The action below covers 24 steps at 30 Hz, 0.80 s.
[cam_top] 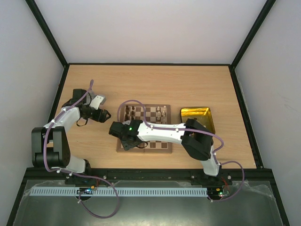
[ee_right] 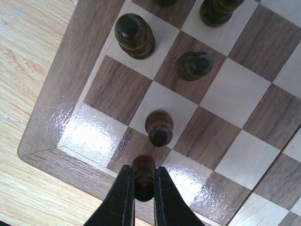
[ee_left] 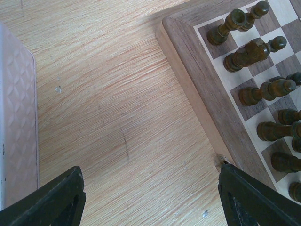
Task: Set up the chess pieces on the board
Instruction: Place the chess piece on the chessboard.
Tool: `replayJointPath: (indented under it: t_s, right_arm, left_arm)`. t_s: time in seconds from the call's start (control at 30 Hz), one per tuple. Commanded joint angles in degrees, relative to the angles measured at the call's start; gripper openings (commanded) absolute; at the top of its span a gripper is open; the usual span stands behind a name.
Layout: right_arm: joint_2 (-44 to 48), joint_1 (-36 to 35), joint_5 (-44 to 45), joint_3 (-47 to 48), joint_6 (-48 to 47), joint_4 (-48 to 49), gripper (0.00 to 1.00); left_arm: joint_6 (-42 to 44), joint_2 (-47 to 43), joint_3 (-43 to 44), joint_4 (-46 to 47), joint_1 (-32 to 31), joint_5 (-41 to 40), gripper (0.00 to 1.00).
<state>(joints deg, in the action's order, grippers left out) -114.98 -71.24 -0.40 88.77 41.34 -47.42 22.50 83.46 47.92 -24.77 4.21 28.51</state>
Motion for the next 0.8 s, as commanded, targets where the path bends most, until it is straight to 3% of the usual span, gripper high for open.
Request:
replayJointPath:
  t_s: [0.0,0.4,0.77]
  right_arm:
    - [-0.86,0.14,0.07,1.35,-0.21,0.12,0.04]
    - [-1.11,0.14,-0.47,1.20,-0.30,0.47,0.05]
    - [-1.50,0.14,-0.17,1.67,-0.47,0.14,0.15]
  left_arm:
    - [0.26,0.59,-0.54,-0.27,0.36,1.08,0.78]
    - [0.26,0.74,-0.54,-0.36,0.36,1.17,0.78]
    - [0.44,0.98,-0.79,-0.23,0.36,1.08,0.79]
